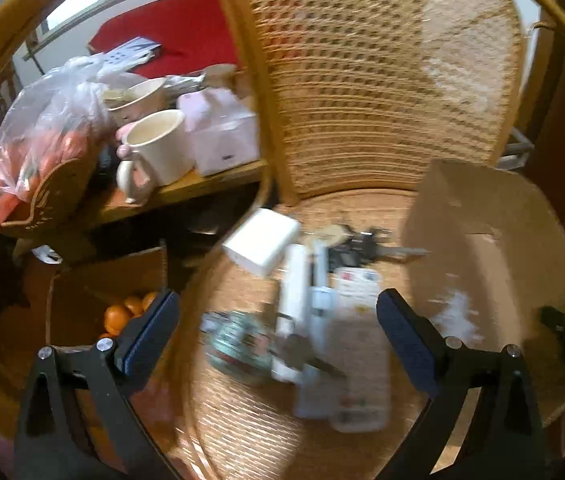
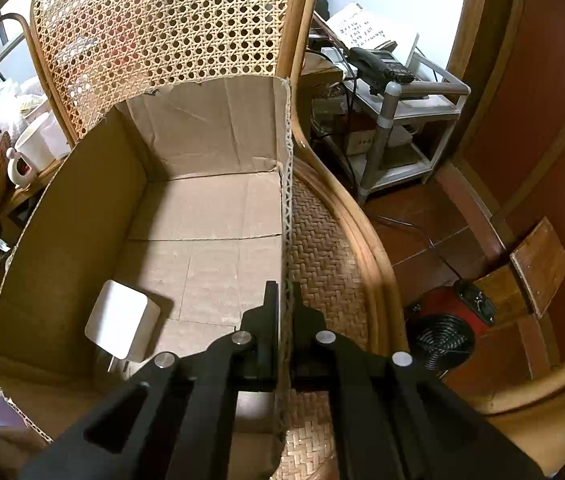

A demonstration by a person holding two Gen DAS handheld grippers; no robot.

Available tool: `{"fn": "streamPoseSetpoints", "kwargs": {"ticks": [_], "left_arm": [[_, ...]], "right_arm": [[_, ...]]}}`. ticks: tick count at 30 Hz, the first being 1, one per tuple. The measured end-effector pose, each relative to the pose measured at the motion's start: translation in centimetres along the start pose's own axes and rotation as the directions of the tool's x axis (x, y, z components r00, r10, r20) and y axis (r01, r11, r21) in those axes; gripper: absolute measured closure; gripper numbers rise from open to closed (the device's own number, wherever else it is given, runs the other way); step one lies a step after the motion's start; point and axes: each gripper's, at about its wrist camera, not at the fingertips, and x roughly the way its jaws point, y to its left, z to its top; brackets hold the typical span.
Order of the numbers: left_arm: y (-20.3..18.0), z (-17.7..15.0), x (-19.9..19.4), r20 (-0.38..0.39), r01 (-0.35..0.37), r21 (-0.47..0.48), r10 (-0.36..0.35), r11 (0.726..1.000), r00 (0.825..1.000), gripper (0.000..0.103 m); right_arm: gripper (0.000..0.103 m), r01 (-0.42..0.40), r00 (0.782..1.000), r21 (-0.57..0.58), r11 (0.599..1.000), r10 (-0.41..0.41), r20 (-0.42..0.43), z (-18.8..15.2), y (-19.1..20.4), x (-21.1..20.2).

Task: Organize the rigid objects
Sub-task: 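Move the left tool back to the keys and close on them, then lift the keys with the left tool and release them inside the box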

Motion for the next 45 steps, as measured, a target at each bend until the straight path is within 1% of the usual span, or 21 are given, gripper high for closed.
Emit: {"fn": "streamPoseSetpoints", "kwargs": {"ticks": [6, 7, 10, 12, 16, 17, 18, 19, 20, 22, 24, 25, 29, 31, 32, 34, 36, 39, 42, 43, 45], "left_arm": [[2.2, 0.3, 3.7, -0.075, -0.029, 0.001, 0.029, 1.0, 0.997, 0.005], [2.7, 0.1, 4.4, -0.101, -0.035, -0.003, 0.035, 0.999, 0.994, 0.005], [3.8, -0.2, 5.3, -0.146, -0.011, -0.042, 0.004, 0.999, 0.989, 0.005], [4.1, -0.4, 5.1, -0.148, 0.009, -0.052, -0.016, 0.999, 0.989, 0.005], [3.9, -0.9, 4.7, -0.15, 0.073, -0.046, -0.079, 0.996, 0.986, 0.006], [3.8, -1.0, 4.8, -0.158, 0.088, -0.041, -0.093, 0.995, 0.983, 0.009], [3.6, -1.1, 4.9, -0.167, 0.102, -0.039, -0.107, 0.994, 0.98, 0.019], [3.6, -1.2, 5.0, -0.172, 0.137, -0.051, -0.144, 0.989, 0.974, 0.026], [3.7, -1.3, 5.0, -0.178, 0.156, -0.068, -0.166, 0.985, 0.97, 0.03], [4.1, -1.4, 5.2, -0.185, 0.206, -0.126, -0.227, 0.971, 0.956, 0.045], [4.4, -1.5, 5.3, -0.187, 0.243, -0.171, -0.274, 0.955, 0.943, 0.052], [4.3, -1.5, 5.2, -0.191, 0.256, -0.18, -0.289, 0.95, 0.938, 0.053], [3.7, -1.7, 4.9, -0.199, 0.259, -0.157, -0.287, 0.953, 0.937, 0.056], [3.2, -1.7, 4.6, -0.196, 0.267, -0.137, -0.291, 0.954, 0.936, 0.066], [2.9, -1.7, 4.5, -0.196, 0.275, -0.125, -0.295, 0.953, 0.935, 0.069], [2.2, -1.9, 4.6, -0.203, 0.299, -0.096, -0.313, 0.95, 0.928, 0.08], [1.7, -1.8, 4.5, -0.195, 0.281, -0.071, -0.289, 0.957, 0.937, 0.08], [1.6, -1.7, 4.3, -0.182, 0.266, -0.07, -0.275, 0.961, 0.944, 0.081], [1.1, -1.8, 3.8, -0.169, 0.263, -0.012, -0.261, 0.965, 0.95, 0.081], [0.9, -1.9, 3.6, -0.161, 0.248, 0.011, -0.244, 0.969, 0.956, 0.081], [1.0, -1.9, 3.5, -0.156, 0.234, 0.015, -0.229, 0.972, 0.961, 0.081]], "right_arm": [[0.098, -0.001, 1.0, -0.003, 1.0, 0.001, -0.004, 0.0, 0.0, 0.1], [0.098, -0.001, 1.0, -0.004, 1.0, 0.001, -0.004, 0.0, 0.0, 0.1], [0.098, 0.003, 1.0, -0.011, 1.0, -0.003, -0.006, -0.1, 0.0, 0.1], [0.098, 0.012, 1.0, -0.025, 1.0, -0.013, -0.009, -0.2, 0.2, 0.1], [0.098, 0.017, 1.0, -0.03, 0.999, -0.017, -0.008, -0.1, 0.3, 0.0], [0.098, 0.019, 1.0, -0.03, 0.999, -0.019, -0.007, 0.0, 0.4, 0.0], [0.098, 0.02, 1.0, -0.03, 0.999, -0.02, -0.007, 0.0, 0.4, 0.0], [0.098, 0.021, 1.0, -0.029, 0.999, -0.021, -0.007, 0.1, 0.4, 0.0], [0.098, 0.023, 1.0, -0.026, 0.999, -0.023, -0.007, 0.1, 0.4, 0.0], [0.098, 0.025, 1.0, -0.025, 0.999, -0.025, -0.007, 0.1, 0.4, 0.0], [0.098, 0.028, 1.0, -0.025, 0.999, -0.028, -0.007, 0.1, 0.4, 0.0], [0.098, 0.029, 1.0, -0.026, 0.999, -0.029, -0.007, 0.1, 0.5, 0.0], [0.098, 0.03, 1.0, -0.03, 0.999, -0.03, -0.006, 0.0, 0.5, 0.0], [0.098, 0.03, 1.0, -0.029, 0.999, -0.03, -0.006, 0.0, 0.5, 0.0], [0.098, 0.031, 1.0, -0.031, 0.999, -0.031, -0.005, 0.0, 0.5, 0.0], [0.098, 0.033, 0.999, -0.034, 0.999, -0.033, -0.005, 0.0, 0.6, -0.1], [0.098, 0.036, 0.999, -0.036, 0.999, -0.036, -0.003, 0.1, 0.6, -0.1], [0.098, 0.039, 0.999, -0.041, 0.998, -0.039, -0.002, 0.1, 0.6, -0.1], [0.098, 0.04, 0.999, -0.047, 0.998, -0.04, -0.002, 0.1, 0.6, -0.1], [0.098, 0.039, 0.999, -0.047, 0.998, -0.039, -0.002, 0.1, 0.6, 0.0], [0.098, 0.038, 0.999, -0.047, 0.998, -0.038, -0.003, 0.1, 0.6, 0.0]]}}
